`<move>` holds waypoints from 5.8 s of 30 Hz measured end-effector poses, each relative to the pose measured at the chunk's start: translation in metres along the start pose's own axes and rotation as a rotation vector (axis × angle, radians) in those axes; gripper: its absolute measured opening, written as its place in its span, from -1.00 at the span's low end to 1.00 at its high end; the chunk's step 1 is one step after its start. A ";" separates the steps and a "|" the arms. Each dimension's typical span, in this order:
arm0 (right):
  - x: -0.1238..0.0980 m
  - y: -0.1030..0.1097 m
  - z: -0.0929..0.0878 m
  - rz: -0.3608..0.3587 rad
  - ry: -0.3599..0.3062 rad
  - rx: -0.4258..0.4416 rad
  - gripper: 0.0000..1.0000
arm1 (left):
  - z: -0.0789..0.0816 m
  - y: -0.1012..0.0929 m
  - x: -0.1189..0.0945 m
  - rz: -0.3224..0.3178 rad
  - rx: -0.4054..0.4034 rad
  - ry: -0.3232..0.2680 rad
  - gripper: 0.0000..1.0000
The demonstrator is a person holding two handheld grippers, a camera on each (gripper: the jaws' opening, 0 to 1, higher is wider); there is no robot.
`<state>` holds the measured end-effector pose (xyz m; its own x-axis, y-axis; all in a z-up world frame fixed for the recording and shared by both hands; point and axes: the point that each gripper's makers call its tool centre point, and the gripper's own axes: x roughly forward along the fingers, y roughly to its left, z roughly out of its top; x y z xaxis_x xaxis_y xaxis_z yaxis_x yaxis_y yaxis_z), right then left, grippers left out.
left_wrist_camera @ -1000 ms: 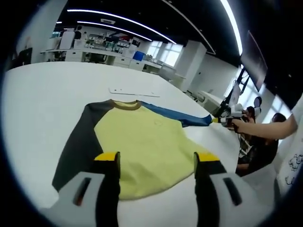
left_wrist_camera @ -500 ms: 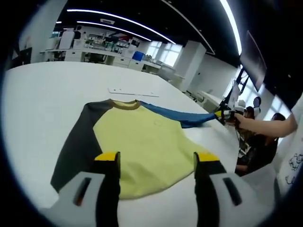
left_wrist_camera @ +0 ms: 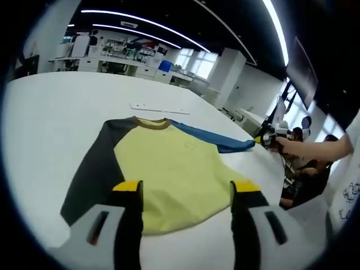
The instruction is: Fold the garment on the visible template until the final outline fits inside the template.
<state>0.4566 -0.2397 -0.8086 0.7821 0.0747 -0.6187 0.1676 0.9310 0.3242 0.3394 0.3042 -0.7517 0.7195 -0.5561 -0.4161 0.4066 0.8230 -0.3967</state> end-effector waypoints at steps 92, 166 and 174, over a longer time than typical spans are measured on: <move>-0.122 0.156 -0.079 0.408 0.016 -0.646 0.90 | -0.085 0.122 -0.102 0.405 -0.144 0.065 -0.65; -0.224 0.173 -0.107 0.137 0.014 -0.540 0.80 | -0.023 0.339 -0.181 0.669 -0.234 -0.178 -1.00; -0.227 0.172 -0.114 0.130 0.035 -0.540 0.80 | -0.033 0.344 -0.181 0.675 -0.245 -0.182 -1.00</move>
<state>0.2395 -0.0557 -0.6943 0.7538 0.2049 -0.6244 -0.2677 0.9635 -0.0071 0.3306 0.6843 -0.8398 0.8593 0.1078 -0.5000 -0.2795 0.9176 -0.2825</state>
